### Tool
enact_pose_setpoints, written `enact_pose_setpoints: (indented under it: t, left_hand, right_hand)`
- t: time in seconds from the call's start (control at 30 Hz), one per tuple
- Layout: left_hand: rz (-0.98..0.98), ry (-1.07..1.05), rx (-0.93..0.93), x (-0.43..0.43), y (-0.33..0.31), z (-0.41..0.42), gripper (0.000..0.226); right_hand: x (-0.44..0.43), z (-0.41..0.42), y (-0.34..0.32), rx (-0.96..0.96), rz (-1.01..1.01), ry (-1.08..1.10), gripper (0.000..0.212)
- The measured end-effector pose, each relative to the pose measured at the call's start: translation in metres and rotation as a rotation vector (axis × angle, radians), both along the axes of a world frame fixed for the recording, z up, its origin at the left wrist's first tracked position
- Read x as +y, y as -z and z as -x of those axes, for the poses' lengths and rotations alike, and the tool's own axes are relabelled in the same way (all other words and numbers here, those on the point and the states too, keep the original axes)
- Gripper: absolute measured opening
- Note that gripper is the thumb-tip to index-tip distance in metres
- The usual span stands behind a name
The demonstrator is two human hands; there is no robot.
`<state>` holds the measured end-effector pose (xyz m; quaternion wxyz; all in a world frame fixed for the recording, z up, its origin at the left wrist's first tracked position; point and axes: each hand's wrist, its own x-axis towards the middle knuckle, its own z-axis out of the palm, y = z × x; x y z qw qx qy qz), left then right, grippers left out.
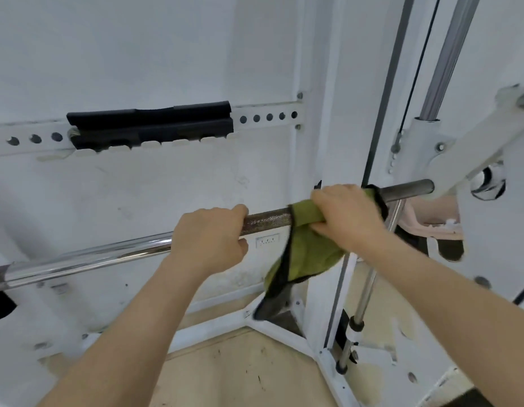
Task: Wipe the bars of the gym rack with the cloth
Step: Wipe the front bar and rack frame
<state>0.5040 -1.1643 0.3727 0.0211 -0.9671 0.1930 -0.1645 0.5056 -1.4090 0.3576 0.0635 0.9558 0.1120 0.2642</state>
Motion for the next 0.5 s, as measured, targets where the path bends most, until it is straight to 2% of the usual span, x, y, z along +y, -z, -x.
enact_pose_setpoints:
  t: [0.13,0.27,0.33,0.43,0.5]
  left_hand:
    - [-0.036,-0.049,-0.044,-0.022,0.0,0.0,0.024]
    - [-0.045,-0.081,-0.035,-0.061,0.003,0.007,0.027]
    - [0.049,-0.005,0.054,-0.095,-0.001,0.006,0.034]
    - [0.479,0.143,0.249,-0.135,-0.019,0.003,0.066]
    - [0.642,0.2,0.294,-0.153,-0.022,0.004,0.081]
  right_hand:
    - [-0.088,-0.007,0.006,-0.038,-0.142,0.268,0.026]
    - [-0.067,-0.011,0.003,-0.008,-0.209,0.379,0.014]
    - [-0.032,-0.008,0.007,-0.066,-0.177,0.262,0.011]
    - [0.002,-0.003,0.012,-0.042,-0.188,-0.062,0.022]
    - [-0.025,-0.002,0.013,-0.071,-0.157,-0.181,0.029]
